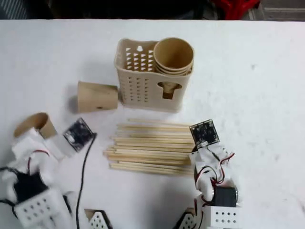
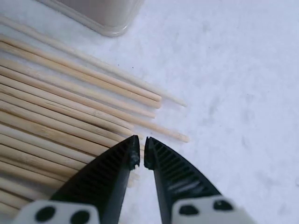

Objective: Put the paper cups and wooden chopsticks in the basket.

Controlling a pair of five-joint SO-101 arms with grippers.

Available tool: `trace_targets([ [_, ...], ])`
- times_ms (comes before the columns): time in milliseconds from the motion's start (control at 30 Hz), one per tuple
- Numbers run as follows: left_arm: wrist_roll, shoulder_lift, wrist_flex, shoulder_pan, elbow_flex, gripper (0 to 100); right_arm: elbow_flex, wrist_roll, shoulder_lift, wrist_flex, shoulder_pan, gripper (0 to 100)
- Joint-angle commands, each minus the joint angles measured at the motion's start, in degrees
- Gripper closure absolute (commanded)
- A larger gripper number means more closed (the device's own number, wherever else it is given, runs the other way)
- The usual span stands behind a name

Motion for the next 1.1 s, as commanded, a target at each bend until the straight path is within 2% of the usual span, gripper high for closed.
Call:
trace_targets([
  [0, -7.65, -12.79, 5.19, -0.57, 8.35, 89, 0.53, 0.53, -0.22, -1.36, 0.13, 96.0],
  [133, -7.65, -20.44, 15.30, -0.22, 8.26, 89, 0.53, 0.53, -0.22, -1.36, 0.13, 96.0],
  [333, -7.30, -23.34, 23.12, -0.22, 5.01, 89, 0.53, 0.53, -0.22, -1.36, 0.13, 96.0],
  [467, -7.12, -20.18, 23.74, -0.22, 3.69, 89, 0.53, 0.53, -0.22, -1.36, 0.13, 96.0],
  [567, -7.03, -16.22, 22.59, 0.84, 3.60, 93, 0.53, 0.53, -0.22, -1.36, 0.13, 96.0],
  [633, -4.75, -13.58, 20.48, 1.98, 3.43, 98, 0.53, 0.53, -0.22, -1.36, 0.13, 96.0],
  [700, -2.37, -10.95, 18.81, 3.21, 2.20, 98, 0.53, 0.53, -0.22, -1.27, 0.13, 96.0],
  [933, 3.96, 1.01, 18.99, 3.91, -15.82, 98, 0.53, 0.53, -0.22, -1.27, 0.13, 96.0],
  [1067, 13.71, 12.44, 21.01, 4.62, -35.43, 98, 0.53, 0.53, -0.22, -1.27, 0.13, 96.0],
])
